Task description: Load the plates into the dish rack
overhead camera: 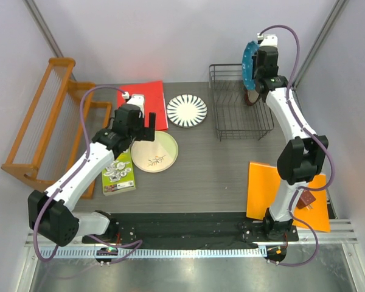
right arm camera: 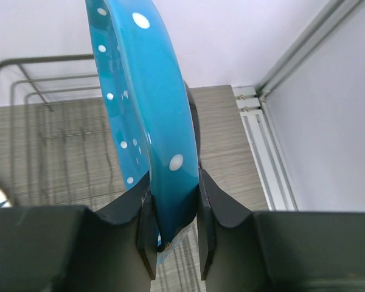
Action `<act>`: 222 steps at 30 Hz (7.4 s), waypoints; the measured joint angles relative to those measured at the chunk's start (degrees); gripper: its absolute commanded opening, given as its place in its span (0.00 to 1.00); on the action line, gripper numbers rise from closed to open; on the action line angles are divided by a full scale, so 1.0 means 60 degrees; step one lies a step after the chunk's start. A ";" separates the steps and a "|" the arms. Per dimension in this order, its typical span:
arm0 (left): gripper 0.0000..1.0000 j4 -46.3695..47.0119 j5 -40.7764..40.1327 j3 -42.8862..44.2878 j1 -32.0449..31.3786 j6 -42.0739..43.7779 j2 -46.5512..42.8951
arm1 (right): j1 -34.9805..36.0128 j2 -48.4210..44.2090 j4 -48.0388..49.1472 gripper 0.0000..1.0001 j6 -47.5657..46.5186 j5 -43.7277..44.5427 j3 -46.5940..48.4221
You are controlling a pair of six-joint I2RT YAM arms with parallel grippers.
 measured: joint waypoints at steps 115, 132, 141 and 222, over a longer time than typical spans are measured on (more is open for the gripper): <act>0.84 -0.1421 0.1082 0.1545 -0.5938 0.1643 0.2801 | 0.1439 -0.8076 -0.0860 0.67 0.2747 -0.6951 -1.1220; 0.72 0.1351 0.5118 -0.4095 -0.0554 -0.3038 0.0568 | 0.1439 -0.6047 0.2084 0.74 0.5523 -0.8987 -1.3398; 0.55 0.3184 0.6360 -0.4714 -0.0222 -0.3963 0.1512 | 0.1435 -0.4510 0.3982 0.74 0.6109 -0.9967 -1.3435; 0.99 -0.0062 0.0652 -0.0270 0.0517 0.0273 0.0375 | 0.0477 0.2266 0.0062 0.01 -0.0160 -0.0015 0.2033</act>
